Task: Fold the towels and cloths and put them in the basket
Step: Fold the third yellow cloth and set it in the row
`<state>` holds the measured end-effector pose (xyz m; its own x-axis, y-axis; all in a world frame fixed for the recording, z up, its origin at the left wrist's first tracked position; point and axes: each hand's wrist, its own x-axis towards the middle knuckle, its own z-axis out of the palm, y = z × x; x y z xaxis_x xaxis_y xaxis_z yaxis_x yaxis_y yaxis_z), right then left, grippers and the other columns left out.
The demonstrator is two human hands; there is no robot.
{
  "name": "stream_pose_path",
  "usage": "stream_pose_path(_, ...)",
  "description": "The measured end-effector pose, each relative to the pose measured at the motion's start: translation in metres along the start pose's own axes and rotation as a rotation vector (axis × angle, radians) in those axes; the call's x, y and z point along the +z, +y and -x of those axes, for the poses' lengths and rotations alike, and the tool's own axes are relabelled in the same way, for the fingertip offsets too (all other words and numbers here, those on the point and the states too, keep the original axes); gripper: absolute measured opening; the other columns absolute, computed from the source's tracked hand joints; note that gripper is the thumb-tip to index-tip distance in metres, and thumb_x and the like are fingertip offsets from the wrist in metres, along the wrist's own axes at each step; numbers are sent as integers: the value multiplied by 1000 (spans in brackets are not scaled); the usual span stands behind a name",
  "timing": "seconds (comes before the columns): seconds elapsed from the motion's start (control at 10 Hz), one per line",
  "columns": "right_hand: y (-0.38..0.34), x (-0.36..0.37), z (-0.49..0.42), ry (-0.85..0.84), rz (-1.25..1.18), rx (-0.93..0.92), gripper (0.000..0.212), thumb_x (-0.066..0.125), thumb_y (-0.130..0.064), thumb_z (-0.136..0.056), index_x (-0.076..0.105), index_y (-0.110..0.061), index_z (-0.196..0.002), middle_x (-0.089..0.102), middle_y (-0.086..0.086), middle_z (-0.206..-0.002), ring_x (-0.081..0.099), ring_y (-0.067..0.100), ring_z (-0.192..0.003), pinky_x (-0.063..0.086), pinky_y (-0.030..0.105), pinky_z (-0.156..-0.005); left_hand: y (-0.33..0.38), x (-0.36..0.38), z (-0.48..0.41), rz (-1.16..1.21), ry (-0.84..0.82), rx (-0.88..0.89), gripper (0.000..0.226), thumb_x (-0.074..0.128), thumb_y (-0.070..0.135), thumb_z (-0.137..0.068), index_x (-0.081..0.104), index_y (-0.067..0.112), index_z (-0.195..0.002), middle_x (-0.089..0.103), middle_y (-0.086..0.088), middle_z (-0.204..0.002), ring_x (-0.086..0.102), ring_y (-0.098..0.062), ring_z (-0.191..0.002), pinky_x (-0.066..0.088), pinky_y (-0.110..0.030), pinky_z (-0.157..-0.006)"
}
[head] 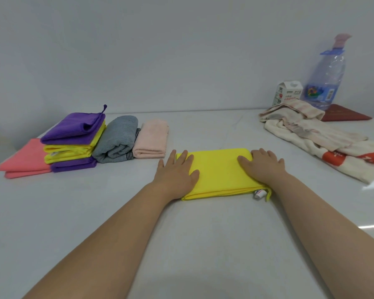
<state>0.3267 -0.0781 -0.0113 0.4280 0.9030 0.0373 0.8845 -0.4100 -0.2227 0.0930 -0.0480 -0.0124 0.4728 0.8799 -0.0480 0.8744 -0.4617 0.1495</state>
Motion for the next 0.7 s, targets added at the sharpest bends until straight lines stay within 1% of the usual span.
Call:
stream_pose_path(0.1, -2, -2, -1, -14, -26, -33, 61, 36, -54, -94, 38, -14, -139, 32, 6, -149, 20, 27, -141, 14, 51, -112, 1, 0, 1, -9, 8, 2, 58, 18, 45, -101, 2, 22, -153, -9, 4, -160, -14, -22, -146, 0, -49, -116)
stream_pose_path(0.2, -1, -6, -6, -21, -100, -38, 58, 43, -51, -92, 38, -16, -139, 35, 6, -147, 23, 27, -140, 16, 51, -112, 2, 0, 0, -15, 9, 6, 58, 17, 44, -101, 2, 23, -153, -10, 4, -160, -14, -22, -146, 0, -49, -117)
stream_pose_path(0.3, 0, -9, -15, -40, -189, -41, 58, 43, -50, -94, 31, -24, -145, 28, 0, -153, 17, 25, -143, 12, 51, -114, 2, 0, 0, -7, 5, 11, 57, 17, 44, -101, 2, 23, -153, -9, 3, -160, -12, -21, -146, 0, -48, -117)
stream_pose_path(0.4, -1, -7, -21, -51, -122, -70, 49, 39, -50, -94, 38, -30, -140, 33, -1, -151, 21, 25, -141, 13, 52, -112, 3, 0, 0, -3, 2, 13, 57, 17, 43, -101, 2, 23, -153, -9, 3, -160, -12, -21, -146, 0, -48, -117)
stream_pose_path(0.5, -1, -7, -23, -27, -205, -51, 42, 49, -45, -91, 49, -27, -128, 44, 4, -141, 30, 26, -135, 17, 51, -110, 3, 0, 0, -2, 1, 12, 57, 17, 43, -101, 2, 23, -152, -9, 3, -160, -13, -21, -146, 0, -48, -117)
stream_pose_path(0.6, 1, -7, -23, -3, -271, -77, 43, 57, -41, -88, 49, -21, -125, 50, 6, -133, 38, 27, -128, 26, 45, -108, 4, 0, 0, -5, 0, 9, 57, 17, 43, -101, 2, 23, -152, -10, 3, -160, -13, -21, -146, 0, -48, -117)
stream_pose_path(0.7, 0, -8, -21, 14, -435, -112, 39, 65, -28, -84, 49, -16, -118, 53, 7, -120, 48, 24, -109, 38, 35, -91, 4, 0, 0, -4, 5, 7, 57, 17, 43, -101, 2, 24, -152, -9, 3, -160, -13, -21, -146, -1, -48, -117)
